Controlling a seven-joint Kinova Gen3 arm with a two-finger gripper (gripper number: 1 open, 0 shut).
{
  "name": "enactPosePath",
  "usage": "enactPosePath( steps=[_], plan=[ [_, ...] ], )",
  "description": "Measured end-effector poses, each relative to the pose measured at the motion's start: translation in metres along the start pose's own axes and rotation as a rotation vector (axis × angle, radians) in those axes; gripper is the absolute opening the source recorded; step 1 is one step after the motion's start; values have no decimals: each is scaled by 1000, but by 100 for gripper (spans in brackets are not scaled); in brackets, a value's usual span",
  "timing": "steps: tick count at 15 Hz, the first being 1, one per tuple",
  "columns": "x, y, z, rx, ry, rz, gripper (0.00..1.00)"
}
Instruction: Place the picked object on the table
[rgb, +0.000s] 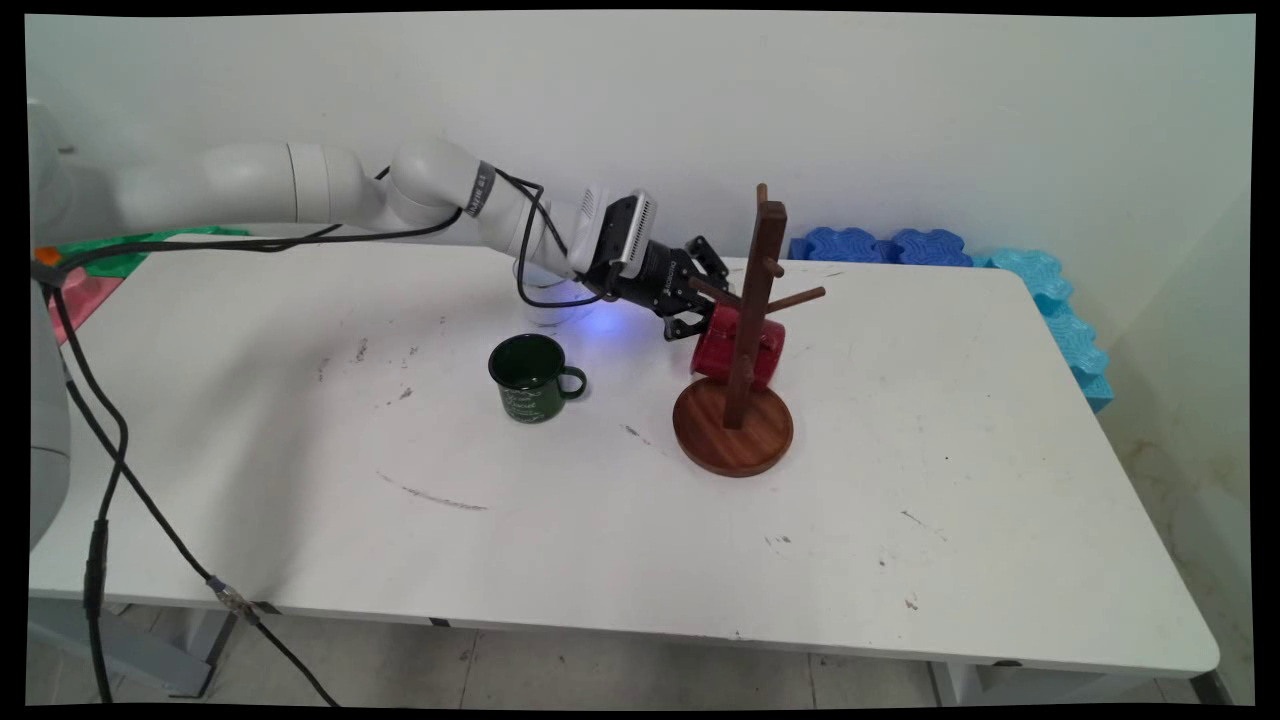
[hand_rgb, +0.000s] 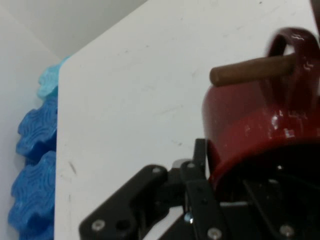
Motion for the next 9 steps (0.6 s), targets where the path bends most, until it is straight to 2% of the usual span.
enactPosePath(
  steps=[9],
  plan=[
    [5,-1,1,-9,1,36,0]
  ],
)
